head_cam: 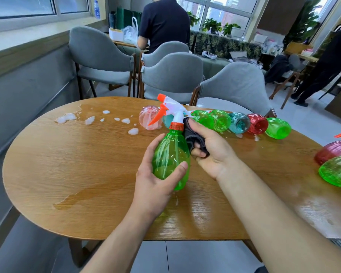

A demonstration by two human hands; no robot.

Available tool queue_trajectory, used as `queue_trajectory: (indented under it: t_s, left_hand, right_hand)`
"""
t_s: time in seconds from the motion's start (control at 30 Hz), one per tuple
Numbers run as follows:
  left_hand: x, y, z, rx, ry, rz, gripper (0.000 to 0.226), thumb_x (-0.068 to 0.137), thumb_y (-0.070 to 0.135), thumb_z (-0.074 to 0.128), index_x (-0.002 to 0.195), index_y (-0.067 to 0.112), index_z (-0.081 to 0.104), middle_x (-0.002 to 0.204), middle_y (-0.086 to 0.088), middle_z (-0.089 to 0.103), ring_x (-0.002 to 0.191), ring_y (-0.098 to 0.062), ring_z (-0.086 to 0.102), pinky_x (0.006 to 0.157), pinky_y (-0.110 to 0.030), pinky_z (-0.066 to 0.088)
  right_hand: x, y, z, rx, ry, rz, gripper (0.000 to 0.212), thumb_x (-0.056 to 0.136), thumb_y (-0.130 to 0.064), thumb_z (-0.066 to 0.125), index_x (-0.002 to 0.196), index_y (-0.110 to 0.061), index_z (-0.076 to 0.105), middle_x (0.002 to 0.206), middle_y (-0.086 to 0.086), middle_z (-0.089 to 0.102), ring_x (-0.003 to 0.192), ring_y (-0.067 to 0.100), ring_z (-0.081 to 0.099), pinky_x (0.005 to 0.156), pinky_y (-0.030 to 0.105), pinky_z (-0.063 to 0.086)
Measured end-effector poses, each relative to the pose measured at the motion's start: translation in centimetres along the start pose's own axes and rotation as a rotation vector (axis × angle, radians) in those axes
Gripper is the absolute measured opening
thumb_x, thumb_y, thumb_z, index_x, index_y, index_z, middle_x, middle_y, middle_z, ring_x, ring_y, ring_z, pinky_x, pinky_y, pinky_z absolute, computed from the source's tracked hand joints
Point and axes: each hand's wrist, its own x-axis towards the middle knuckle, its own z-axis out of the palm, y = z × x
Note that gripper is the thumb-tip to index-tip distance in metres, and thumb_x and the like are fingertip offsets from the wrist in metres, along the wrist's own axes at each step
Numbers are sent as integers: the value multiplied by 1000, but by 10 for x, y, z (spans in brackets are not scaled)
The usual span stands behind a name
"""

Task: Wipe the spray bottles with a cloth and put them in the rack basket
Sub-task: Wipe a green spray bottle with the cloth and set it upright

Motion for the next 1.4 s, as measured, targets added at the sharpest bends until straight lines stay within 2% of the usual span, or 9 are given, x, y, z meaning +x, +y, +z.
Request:
queue_trajectory:
  t_s: [0.27, 0.37, 0.5, 0.63, 0.77, 0.9, 1.07, 1.27, 1.4]
  left_hand:
    - [-4, 3, -2, 37, -31, 29, 74, 86, 17, 90, 148, 34, 54, 132, 13, 72, 122, -11, 70, 107, -42, 58]
    - [-2, 2, -4, 41, 2, 48, 73, 86, 17, 90, 149, 33, 54, 131, 11, 72, 121, -11, 70, 105, -42, 58]
    - [-3, -3, 2, 65, 12, 37, 72, 86, 19, 89, 149, 31, 55, 135, 7, 72, 127, -13, 68, 109, -43, 56]
    - [0, -3, 9, 18, 21, 9, 71, 82, 25, 86, 147, 33, 57, 132, 3, 73, 122, -16, 71, 103, -57, 58]
    - [1, 3, 20, 33, 2, 30, 70, 84, 20, 84, 148, 28, 56, 136, 6, 72, 127, -13, 68, 110, -48, 55]
    - [3, 3, 34, -2, -12, 8, 71, 85, 21, 90, 147, 32, 57, 131, 4, 74, 121, -16, 71, 102, -54, 60]
    - [6, 6, 53, 36, -7, -5, 72, 83, 34, 89, 147, 42, 55, 137, 13, 70, 129, -12, 67, 106, -49, 57]
    - [-2, 16, 63, 72, -163, -27, 85, 78, 35, 87, 150, 57, 46, 142, 19, 64, 124, -17, 70, 83, -52, 65]
    - [-6, 25, 64, 289, -260, 139, 103, 73, 51, 92, 159, 53, 35, 158, 21, 50, 144, -12, 53, 114, -53, 50]
  right_hand:
    - [-8, 0, 1, -29, 3, -29, 12, 103, -18, 62, 94, -13, 69, 66, -3, 57, 41, 4, 35, 31, 14, 21]
    - [-23, 1, 4, -41, -24, -285, 7, 99, -13, 68, 99, -13, 75, 77, -1, 69, 52, 4, 54, 41, 16, 39]
    - [-21, 14, -4, -795, 45, -884, 7, 91, -14, 81, 95, -20, 81, 98, -1, 71, 92, 5, 68, 82, 20, 52]
    - [-9, 16, -18, -881, 247, -907, 6, 91, -19, 80, 97, -22, 81, 98, -8, 67, 94, 6, 67, 87, 30, 56]
    - [-18, 13, -27, -854, 86, -1007, 9, 92, -16, 81, 101, -17, 81, 99, -3, 65, 96, 11, 66, 86, 21, 52]
    - [-10, 4, -57, -840, 259, -895, 10, 91, -15, 81, 98, -22, 81, 97, -7, 65, 92, 7, 66, 85, 34, 56]
    - [-43, 19, -71, -703, 73, -905, 9, 93, -14, 79, 99, -21, 80, 100, -3, 64, 97, 17, 67, 85, 22, 52]
    - [-30, 14, -98, -481, 264, -703, 12, 94, -13, 77, 96, -25, 81, 101, 0, 73, 98, 8, 71, 89, 25, 53]
    - [-38, -1, -101, -281, 270, -562, 8, 95, -22, 78, 101, -20, 82, 102, 2, 80, 101, 16, 75, 91, 33, 58]
